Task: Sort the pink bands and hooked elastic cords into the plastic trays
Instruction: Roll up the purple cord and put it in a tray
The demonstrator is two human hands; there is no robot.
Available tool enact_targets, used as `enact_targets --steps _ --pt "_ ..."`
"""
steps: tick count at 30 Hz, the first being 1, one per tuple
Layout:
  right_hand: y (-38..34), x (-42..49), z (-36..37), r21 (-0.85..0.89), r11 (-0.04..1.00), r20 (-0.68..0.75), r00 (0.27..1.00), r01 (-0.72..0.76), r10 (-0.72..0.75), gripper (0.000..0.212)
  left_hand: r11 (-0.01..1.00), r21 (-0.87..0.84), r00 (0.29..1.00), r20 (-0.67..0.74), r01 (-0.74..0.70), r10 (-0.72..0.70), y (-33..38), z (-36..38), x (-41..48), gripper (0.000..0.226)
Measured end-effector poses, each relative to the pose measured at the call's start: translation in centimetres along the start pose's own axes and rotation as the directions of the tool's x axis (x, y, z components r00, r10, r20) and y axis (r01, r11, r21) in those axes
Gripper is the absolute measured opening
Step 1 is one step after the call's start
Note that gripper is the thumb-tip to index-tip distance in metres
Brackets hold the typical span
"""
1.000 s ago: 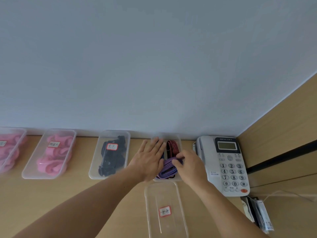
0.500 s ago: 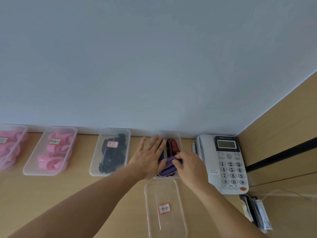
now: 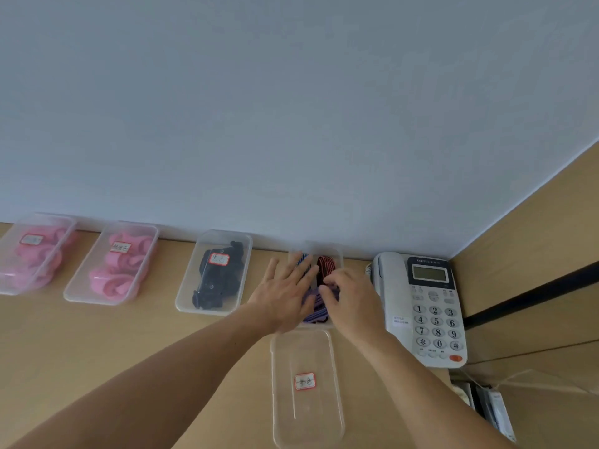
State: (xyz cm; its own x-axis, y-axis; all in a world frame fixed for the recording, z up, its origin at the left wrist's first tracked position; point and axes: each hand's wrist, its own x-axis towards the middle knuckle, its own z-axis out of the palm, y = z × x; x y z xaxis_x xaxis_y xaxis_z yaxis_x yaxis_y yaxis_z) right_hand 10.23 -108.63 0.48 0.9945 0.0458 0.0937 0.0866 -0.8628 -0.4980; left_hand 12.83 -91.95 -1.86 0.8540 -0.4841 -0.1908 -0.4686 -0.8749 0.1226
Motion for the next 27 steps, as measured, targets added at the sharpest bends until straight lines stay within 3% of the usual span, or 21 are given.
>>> enact_targets --steps 3,5,8,11,14,16,20,24,27 --pt "-0.8 -0.1 -0.6 -0.052 0.997 0.099 0.993 0.065 -0.059 0.02 0.999 -0.042 0.999 0.004 0.033 -0.033 0.1 -1.3 -1.8 0.064" --pt "-1.3 -1.1 -1.1 -0.018 1.0 0.026 0.999 0.023 -0.022 0.027 0.991 -0.113 0.995 -0.058 0.073 -0.08 -0.2 -2.1 -3.2 0.064" --pt "-2.2 -4.0 -1.2 0.07 0.988 -0.073 0.987 -0.139 0.144 0.029 0.968 -0.241 0.976 -0.186 0.07 -0.116 0.0 -2.2 -5.5 0.056" --pt "-2.8 -7.6 0.4 0.018 0.944 0.059 0.943 -0.33 0.328 0.038 0.941 -0.332 0.96 -0.234 0.069 -0.153 0.3 -0.9 -7.7 0.042" --pt "-3.6 -10.1 2.1 -0.171 0.859 0.239 0.825 -0.483 0.512 0.075 0.901 -0.416 0.968 -0.147 0.125 -0.203 0.3 1.0 -9.5 0.035" --pt "-4.5 -11.0 3.1 -0.264 0.798 0.275 0.75 -0.542 0.601 0.086 0.893 -0.423 0.978 -0.065 0.153 -0.199 0.2 2.1 -10.5 0.035" --pt "-5.9 -11.5 4.5 -0.289 0.72 0.218 0.689 -0.631 0.691 0.083 0.892 -0.405 0.98 0.058 0.199 -0.192 0.0 3.2 -11.4 0.041" --pt "-6.1 -11.8 4.6 -0.177 0.672 0.188 0.645 -0.719 0.741 0.084 0.854 -0.433 0.957 0.168 0.289 -0.238 0.1 3.0 -11.7 0.046" --pt "-5.6 -12.2 4.6 -0.048 0.678 0.187 0.66 -0.734 0.728 0.072 0.809 -0.485 0.942 0.221 0.332 -0.254 0.0 2.7 -11.5 0.047"
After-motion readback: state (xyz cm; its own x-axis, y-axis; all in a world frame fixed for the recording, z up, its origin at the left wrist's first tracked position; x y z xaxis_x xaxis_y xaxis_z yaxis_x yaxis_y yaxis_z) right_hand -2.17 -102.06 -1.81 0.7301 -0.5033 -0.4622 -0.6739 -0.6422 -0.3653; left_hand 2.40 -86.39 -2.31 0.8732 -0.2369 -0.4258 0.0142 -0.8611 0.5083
